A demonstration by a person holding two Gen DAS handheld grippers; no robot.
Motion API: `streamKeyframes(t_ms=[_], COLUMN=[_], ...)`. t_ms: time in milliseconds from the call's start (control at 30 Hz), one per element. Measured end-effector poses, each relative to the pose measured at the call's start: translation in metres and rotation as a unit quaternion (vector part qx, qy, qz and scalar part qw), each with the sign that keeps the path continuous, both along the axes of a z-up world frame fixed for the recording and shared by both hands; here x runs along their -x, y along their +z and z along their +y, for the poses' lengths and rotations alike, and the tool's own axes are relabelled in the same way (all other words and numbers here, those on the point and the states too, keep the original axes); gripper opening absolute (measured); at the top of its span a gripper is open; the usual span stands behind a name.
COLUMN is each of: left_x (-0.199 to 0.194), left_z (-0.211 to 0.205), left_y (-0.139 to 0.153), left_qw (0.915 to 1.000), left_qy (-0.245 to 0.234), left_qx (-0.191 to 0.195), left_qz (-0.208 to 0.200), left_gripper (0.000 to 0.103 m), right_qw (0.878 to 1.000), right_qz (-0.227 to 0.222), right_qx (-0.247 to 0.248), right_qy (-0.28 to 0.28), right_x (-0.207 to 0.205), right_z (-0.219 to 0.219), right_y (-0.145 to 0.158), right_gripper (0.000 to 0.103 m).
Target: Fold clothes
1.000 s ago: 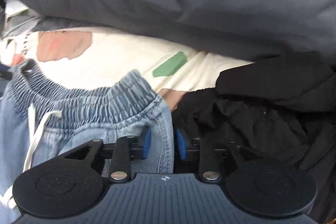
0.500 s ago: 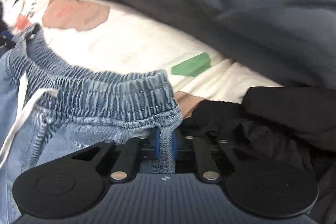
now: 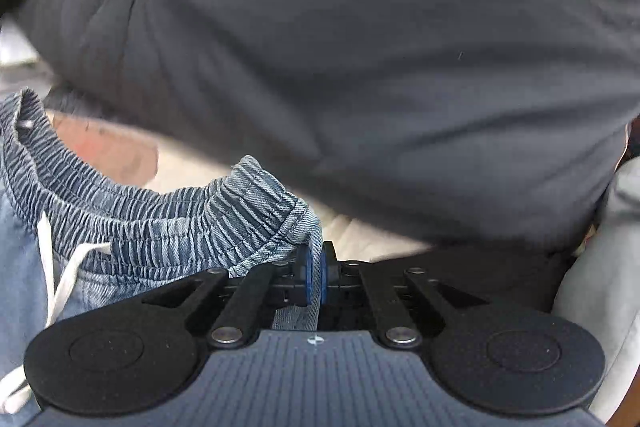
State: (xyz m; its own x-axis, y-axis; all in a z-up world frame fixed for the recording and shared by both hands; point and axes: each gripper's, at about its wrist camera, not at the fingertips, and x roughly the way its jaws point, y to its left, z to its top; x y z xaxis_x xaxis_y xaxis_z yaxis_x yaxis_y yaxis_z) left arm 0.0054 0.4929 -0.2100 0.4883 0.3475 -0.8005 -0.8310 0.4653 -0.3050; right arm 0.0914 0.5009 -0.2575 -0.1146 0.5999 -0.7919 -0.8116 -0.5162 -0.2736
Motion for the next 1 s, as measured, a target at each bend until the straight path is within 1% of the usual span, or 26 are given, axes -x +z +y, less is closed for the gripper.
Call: streamKeyframes(t_ms=[133, 267, 367, 467, 500, 533, 567, 600, 633, 667, 733, 800, 833, 900, 967, 1000], left_x=[-0.007, -0.012, -0.014, -0.02, -0.022, -0.023, -0.024, -0.024, -0.025, -0.027, -0.03, -0.032, -0.033, -0.033, -0.033, -0.034], left_z=[0.021, 0.039, 0.055, 0.066, 0.067, 0.068, 0.069, 0.068, 0.068, 0.067, 0.063, 0.059, 0.057, 0.05, 0.044, 0.041], left_y=[0.005, 0.0, -0.019, -0.058, -0.069, -0.079, -0.086, -0.087, -0.087, -0.085, -0.078, -0.071, -0.067, -0.057, -0.047, -0.042], left_qw=[0.9991, 0.9982, 0.9972, 0.9952, 0.9945, 0.9933, 0.9922, 0.9917, 0.9912, 0.9904, 0.9893, 0.9884, 0.988, 0.9872, 0.987, 0.987], left_qy=[0.043, 0.06, 0.072, 0.073, 0.071, 0.071, 0.073, 0.077, 0.08, 0.08, 0.08, 0.079, 0.078, 0.083, 0.082, 0.08], left_qx=[0.003, -0.005, 0.011, 0.045, 0.053, 0.061, 0.068, 0.07, 0.07, 0.07, 0.067, 0.064, 0.062, 0.053, 0.044, 0.039], left_qz=[0.0, 0.006, 0.016, 0.046, 0.057, 0.067, 0.075, 0.076, 0.079, 0.088, 0.102, 0.113, 0.118, 0.125, 0.131, 0.134], left_gripper=[0.004, 0.005, 0.005, 0.006, 0.009, 0.016, 0.018, 0.02, 0.023, 0.025, 0.033, 0.036, 0.039, 0.045, 0.046, 0.048], right_qw=[1.0, 1.0, 1.0, 0.999, 0.999, 0.998, 0.997, 0.996, 0.995, 0.995, 0.994, 0.994, 0.993, 0.993, 0.992, 0.991], right_qz=[0.0, 0.002, -0.001, -0.007, -0.009, -0.011, -0.012, -0.009, -0.009, -0.009, -0.009, 0.008, 0.021, 0.048, 0.071, 0.085], right_qx=[-0.013, -0.018, -0.009, 0.02, 0.026, 0.032, 0.042, 0.052, 0.055, 0.056, 0.052, 0.049, 0.045, 0.034, 0.027, 0.029], right_qy=[-0.006, -0.018, -0.024, -0.038, -0.043, -0.049, -0.058, -0.072, -0.078, -0.083, -0.091, -0.1, -0.103, -0.105, -0.103, -0.101], right_x=[0.016, 0.025, 0.03, 0.028, 0.027, 0.026, 0.024, 0.022, 0.021, 0.02, 0.019, 0.016, 0.013, 0.009, 0.005, 0.004], right_z=[0.025, 0.049, 0.064, 0.079, 0.082, 0.085, 0.088, 0.091, 0.092, 0.092, 0.09, 0.084, 0.08, 0.067, 0.054, 0.047], right_y=[0.004, -0.001, -0.015, -0.044, -0.054, -0.063, -0.072, -0.079, -0.083, -0.087, -0.087, -0.079, -0.073, -0.06, -0.046, -0.039], right_gripper=[0.002, 0.002, 0.002, 0.002, 0.002, 0.004, 0.006, 0.008, 0.016, 0.026, 0.029, 0.032, 0.037, 0.04, 0.046, 0.046])
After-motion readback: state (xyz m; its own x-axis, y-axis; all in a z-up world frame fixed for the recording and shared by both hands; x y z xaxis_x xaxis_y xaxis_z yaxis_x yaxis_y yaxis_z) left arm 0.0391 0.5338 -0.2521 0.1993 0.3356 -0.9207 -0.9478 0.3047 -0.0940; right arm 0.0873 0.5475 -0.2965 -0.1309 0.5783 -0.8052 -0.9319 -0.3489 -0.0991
